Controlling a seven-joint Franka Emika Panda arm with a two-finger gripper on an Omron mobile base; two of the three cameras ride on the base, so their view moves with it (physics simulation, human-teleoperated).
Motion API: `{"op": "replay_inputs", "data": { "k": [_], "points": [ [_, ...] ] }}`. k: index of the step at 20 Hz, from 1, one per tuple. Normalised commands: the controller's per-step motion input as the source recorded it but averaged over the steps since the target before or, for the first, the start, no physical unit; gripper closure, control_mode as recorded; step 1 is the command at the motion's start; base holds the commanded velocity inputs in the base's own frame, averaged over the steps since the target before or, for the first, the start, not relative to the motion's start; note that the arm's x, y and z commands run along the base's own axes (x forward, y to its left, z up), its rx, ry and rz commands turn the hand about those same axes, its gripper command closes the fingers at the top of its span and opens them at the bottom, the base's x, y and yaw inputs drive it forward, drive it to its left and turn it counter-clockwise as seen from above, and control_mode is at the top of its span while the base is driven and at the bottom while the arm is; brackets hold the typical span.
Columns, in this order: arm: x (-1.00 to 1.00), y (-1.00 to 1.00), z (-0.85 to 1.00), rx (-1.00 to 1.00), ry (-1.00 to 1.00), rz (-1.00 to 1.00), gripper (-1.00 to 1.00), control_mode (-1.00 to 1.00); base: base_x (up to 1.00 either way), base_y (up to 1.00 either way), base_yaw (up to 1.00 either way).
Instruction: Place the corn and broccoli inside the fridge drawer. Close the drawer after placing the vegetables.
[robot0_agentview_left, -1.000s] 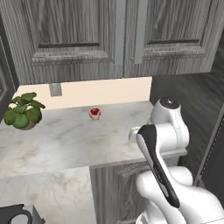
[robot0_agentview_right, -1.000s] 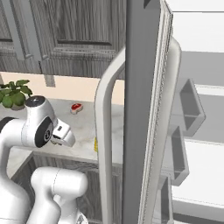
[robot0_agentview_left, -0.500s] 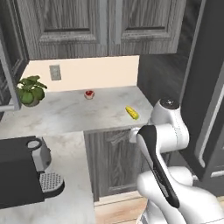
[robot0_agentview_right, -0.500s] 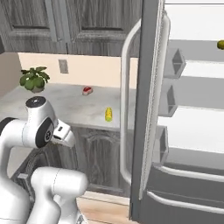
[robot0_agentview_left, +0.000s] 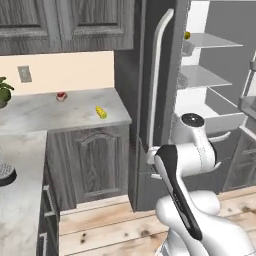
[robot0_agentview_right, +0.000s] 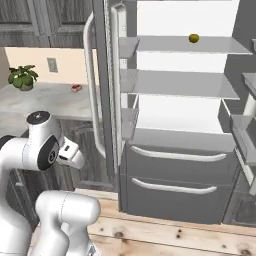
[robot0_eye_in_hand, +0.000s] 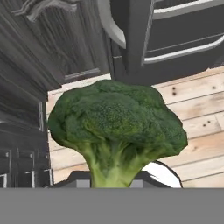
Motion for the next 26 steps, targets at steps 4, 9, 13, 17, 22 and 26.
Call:
{"op": "replay_inputs", "data": {
  "k": [4, 9, 13, 17, 22, 26],
  "points": [
    [0.0, 0.0, 0.0, 0.0, 0.0, 0.0, 1.0, 1.0, -0.11, -1.0, -0.01],
    [0.0, 0.0, 0.0, 0.0, 0.0, 0.0, 1.0, 1.0, 0.3, -1.0, 0.0],
    [0.0, 0.0, 0.0, 0.0, 0.0, 0.0, 1.0, 1.0, 0.63, -1.0, 0.0],
    [0.0, 0.0, 0.0, 0.0, 0.0, 0.0, 1.0, 1.0, 0.78, -0.74, 0.0],
    [0.0, 0.0, 0.0, 0.0, 0.0, 0.0, 1.0, 1.0, 0.95, -0.21, 0.02],
    [0.0, 0.0, 0.0, 0.0, 0.0, 0.0, 1.0, 1.0, 0.94, -0.1, 0.01]
  ]
}}
